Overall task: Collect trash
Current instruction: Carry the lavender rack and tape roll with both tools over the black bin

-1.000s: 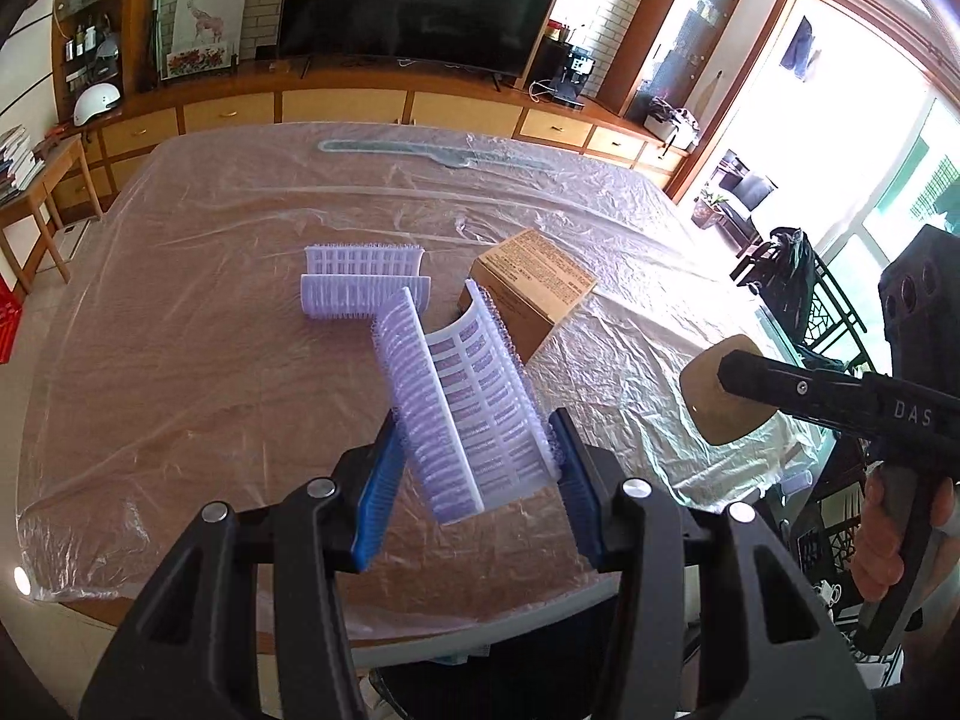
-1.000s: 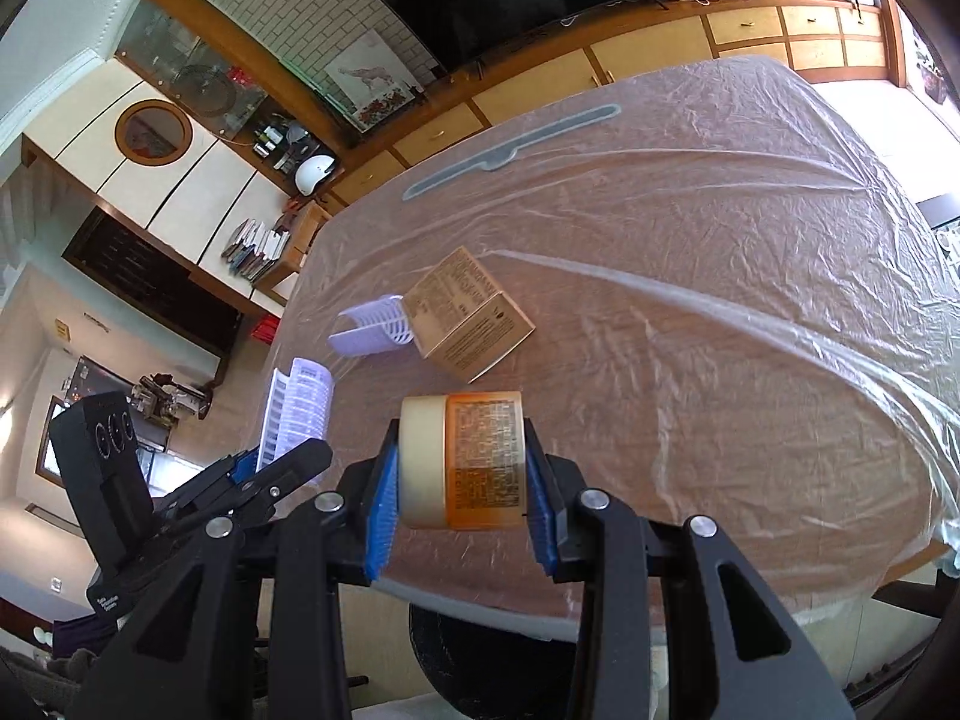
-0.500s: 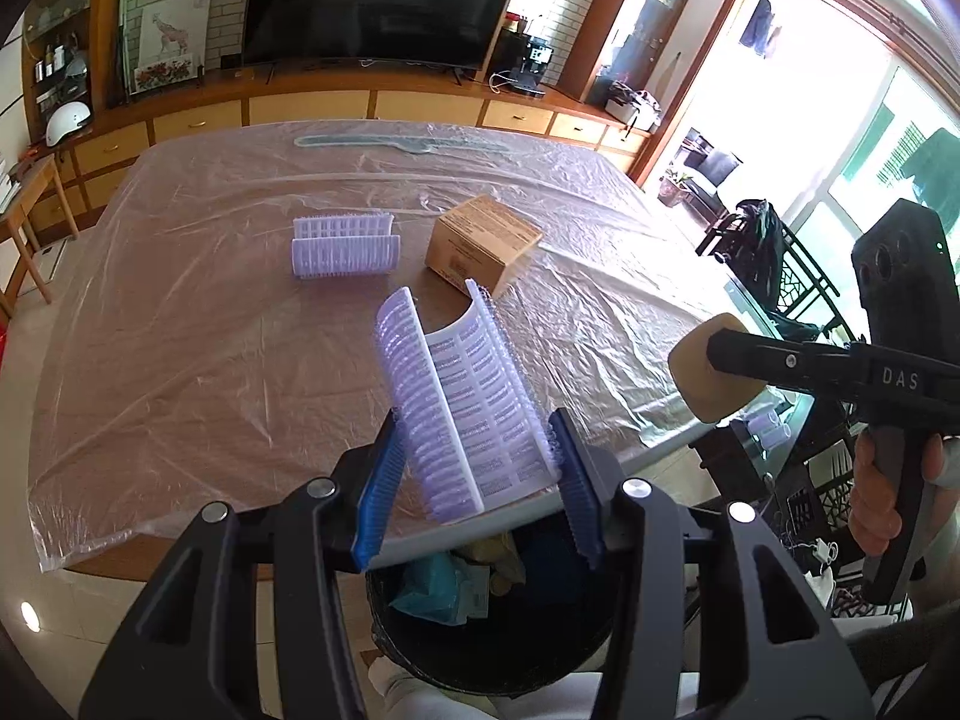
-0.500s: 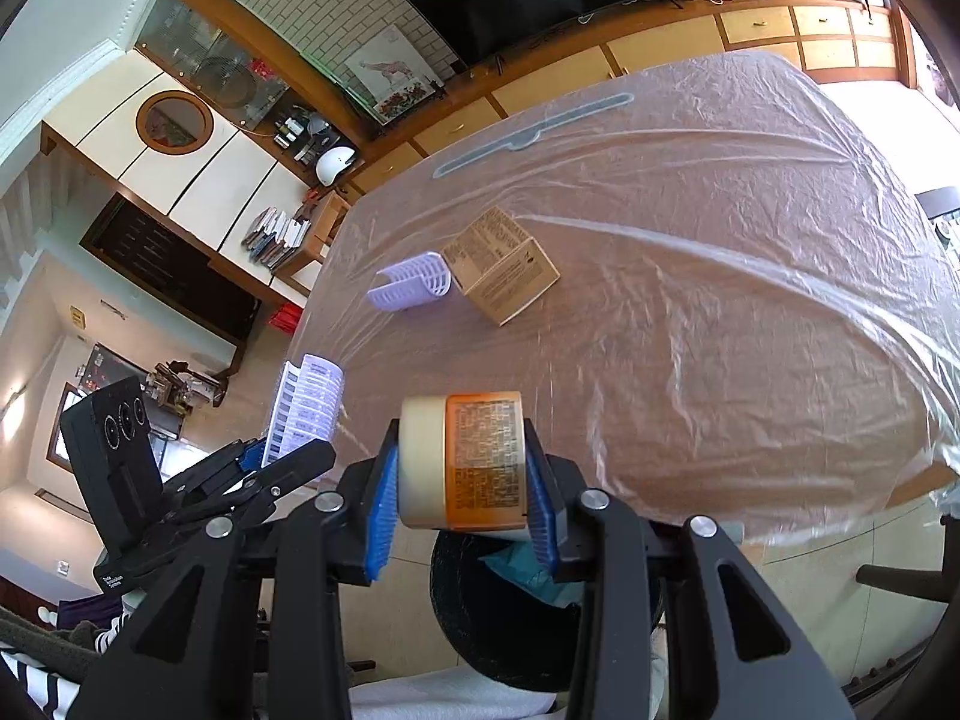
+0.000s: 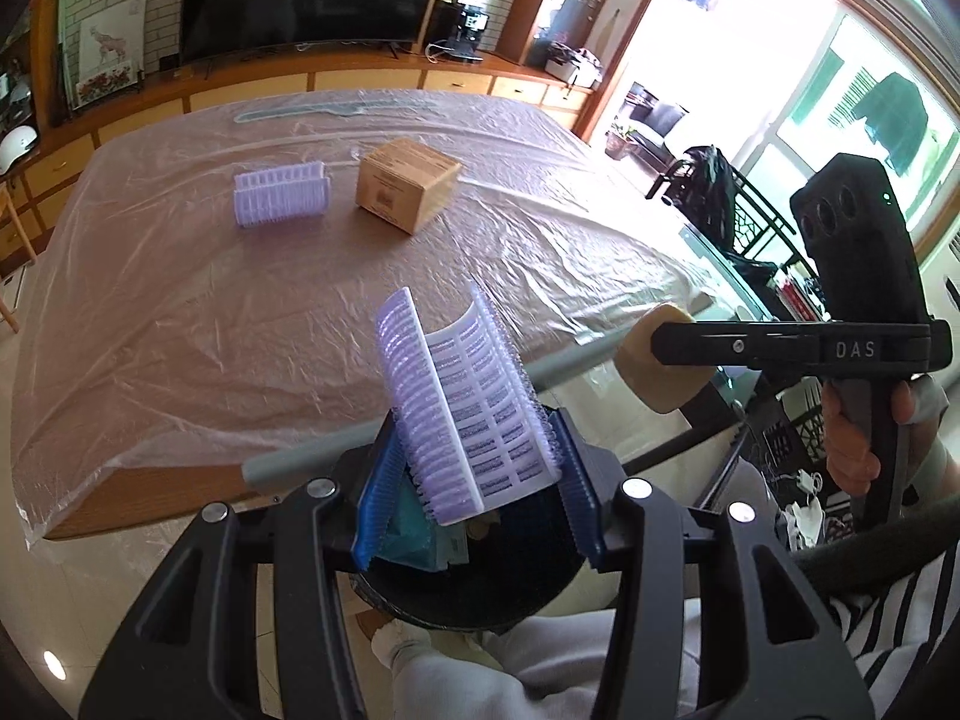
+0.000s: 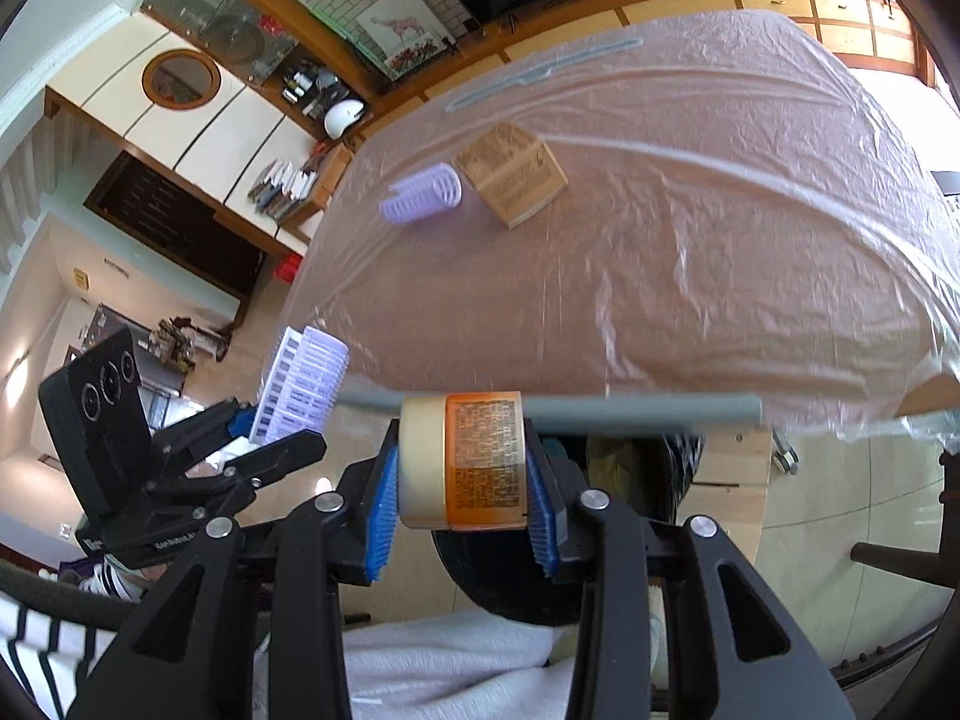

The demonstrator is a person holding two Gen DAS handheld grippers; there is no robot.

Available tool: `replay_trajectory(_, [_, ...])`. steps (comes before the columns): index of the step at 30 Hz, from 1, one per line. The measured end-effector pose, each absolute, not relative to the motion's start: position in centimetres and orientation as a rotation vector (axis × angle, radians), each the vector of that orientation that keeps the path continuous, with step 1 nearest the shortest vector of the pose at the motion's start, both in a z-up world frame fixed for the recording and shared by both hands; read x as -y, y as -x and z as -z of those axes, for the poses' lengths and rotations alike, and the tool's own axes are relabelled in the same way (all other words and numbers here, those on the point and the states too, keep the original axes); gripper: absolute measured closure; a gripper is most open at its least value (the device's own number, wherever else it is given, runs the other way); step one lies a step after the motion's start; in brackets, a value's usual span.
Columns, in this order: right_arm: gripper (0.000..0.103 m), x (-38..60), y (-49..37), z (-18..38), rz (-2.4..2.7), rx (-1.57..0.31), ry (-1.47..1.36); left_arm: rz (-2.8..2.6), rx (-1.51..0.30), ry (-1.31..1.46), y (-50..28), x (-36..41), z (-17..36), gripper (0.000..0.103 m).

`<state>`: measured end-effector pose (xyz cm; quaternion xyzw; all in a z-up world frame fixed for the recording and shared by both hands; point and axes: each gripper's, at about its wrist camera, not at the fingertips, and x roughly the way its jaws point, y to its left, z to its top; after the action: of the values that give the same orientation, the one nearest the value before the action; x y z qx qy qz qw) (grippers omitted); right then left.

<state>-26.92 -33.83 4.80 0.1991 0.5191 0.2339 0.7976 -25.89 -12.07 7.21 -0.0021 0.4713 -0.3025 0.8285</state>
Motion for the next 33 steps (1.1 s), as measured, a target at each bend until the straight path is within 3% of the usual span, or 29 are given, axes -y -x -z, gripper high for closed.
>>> replay_trajectory(33, [0.068, 29.4, 28.1, 3.1, -0.476, -1.25, -0.105, 0.647, -1.207, -0.248, 28.5, 15.7, 2.3, 0.054])
